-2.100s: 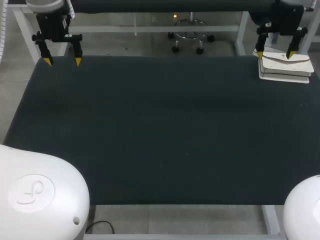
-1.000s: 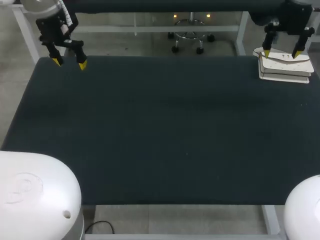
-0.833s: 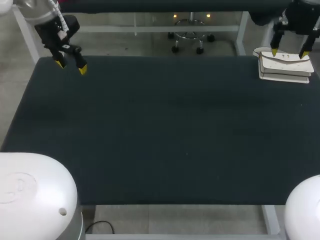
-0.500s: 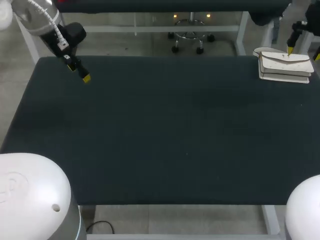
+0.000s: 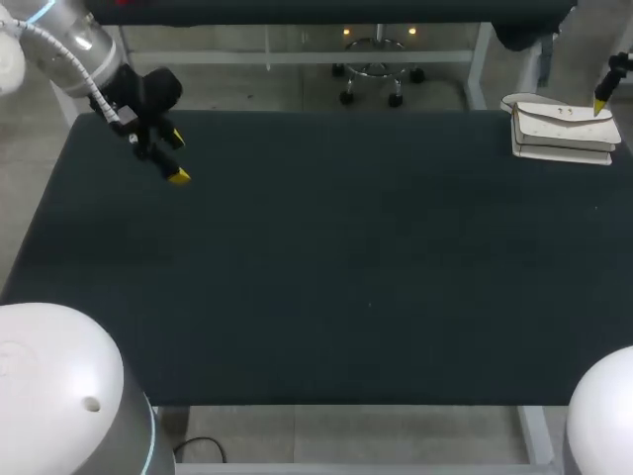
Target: Pick up the bag, open it, inspect its contents, close it, and place it on the opposite side
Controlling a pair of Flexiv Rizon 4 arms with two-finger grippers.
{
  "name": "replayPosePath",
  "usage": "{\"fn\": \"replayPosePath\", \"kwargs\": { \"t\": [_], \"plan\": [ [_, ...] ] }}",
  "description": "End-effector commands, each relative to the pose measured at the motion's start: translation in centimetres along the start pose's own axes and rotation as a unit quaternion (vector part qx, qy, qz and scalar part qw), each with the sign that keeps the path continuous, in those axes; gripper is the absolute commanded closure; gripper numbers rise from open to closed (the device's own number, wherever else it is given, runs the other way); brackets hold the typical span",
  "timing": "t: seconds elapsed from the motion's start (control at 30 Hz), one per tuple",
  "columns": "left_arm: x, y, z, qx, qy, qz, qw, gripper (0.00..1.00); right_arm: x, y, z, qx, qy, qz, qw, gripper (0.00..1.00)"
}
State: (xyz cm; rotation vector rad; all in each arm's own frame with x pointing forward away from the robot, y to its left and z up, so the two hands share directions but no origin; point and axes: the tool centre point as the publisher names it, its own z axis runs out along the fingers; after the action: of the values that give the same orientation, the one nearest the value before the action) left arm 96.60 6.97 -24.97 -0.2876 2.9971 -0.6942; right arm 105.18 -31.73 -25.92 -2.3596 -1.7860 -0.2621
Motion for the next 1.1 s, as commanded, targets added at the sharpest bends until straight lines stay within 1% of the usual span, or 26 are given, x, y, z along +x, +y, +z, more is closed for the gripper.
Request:
{"fn": "replayPosePath", "kwargs": {
  "t": [0.03, 0.23, 0.5, 0.63, 0.67, 0.7, 0.73, 0.77, 0.8, 0.93, 1.1],
  "plan": [
    [-0.5, -0.4, 1.3, 0.035, 0.017, 0.047, 0.998, 0.00, -1.2, 1.1, 0.5, 0.006, 0.018, 0.006, 1.000, 0.00],
    [-0.7, -1.3, 2.4, 0.047, 0.019, 0.039, 0.998, 0.00, -2.7, 1.9, 1.0, 0.005, 0.023, 0.015, 1.000, 0.00],
    [-0.7, -1.3, 2.4, 0.047, 0.019, 0.039, 0.998, 0.00, -4.4, 3.0, 1.5, -0.004, 0.032, 0.022, 0.999, 0.00],
    [-0.7, -1.3, 2.4, 0.047, 0.019, 0.039, 0.998, 0.00, -5.4, 3.8, 2.3, -0.003, 0.035, 0.034, 0.999, 0.00],
    [-0.6, -1.3, 2.8, 0.052, 0.034, 0.048, 0.997, 0.00, -5.6, 4.0, 2.6, 0.000, 0.037, 0.038, 0.999, 0.00],
    [-0.5, -1.3, 3.1, 0.056, 0.035, 0.062, 0.996, 0.00, -5.7, 4.1, 2.7, 0.001, 0.038, 0.039, 0.999, 0.00],
    [-0.3, -1.4, 3.6, 0.073, 0.041, 0.077, 0.993, 0.00, -5.9, 4.3, 2.9, 0.001, 0.043, 0.040, 0.998, 0.00],
    [-0.2, -1.4, 3.9, 0.082, 0.056, 0.090, 0.991, 0.00, -6.0, 4.5, 3.1, 0.002, 0.044, 0.041, 0.998, 0.00],
    [-0.1, -1.5, 4.3, 0.087, 0.058, 0.100, 0.990, 0.00, -6.0, 4.6, 3.2, 0.003, 0.044, 0.041, 0.998, 0.00],
    [0.3, -2.1, 5.6, 0.100, 0.082, 0.137, 0.982, 0.00, -6.3, 5.3, 3.7, 0.010, 0.048, 0.042, 0.998, 0.00],
    [0.5, -2.6, 6.1, 0.106, 0.086, 0.160, 0.978, 0.00, -6.5, 6.2, 4.1, 0.015, 0.056, 0.044, 0.997, 0.00]
  ]
}}
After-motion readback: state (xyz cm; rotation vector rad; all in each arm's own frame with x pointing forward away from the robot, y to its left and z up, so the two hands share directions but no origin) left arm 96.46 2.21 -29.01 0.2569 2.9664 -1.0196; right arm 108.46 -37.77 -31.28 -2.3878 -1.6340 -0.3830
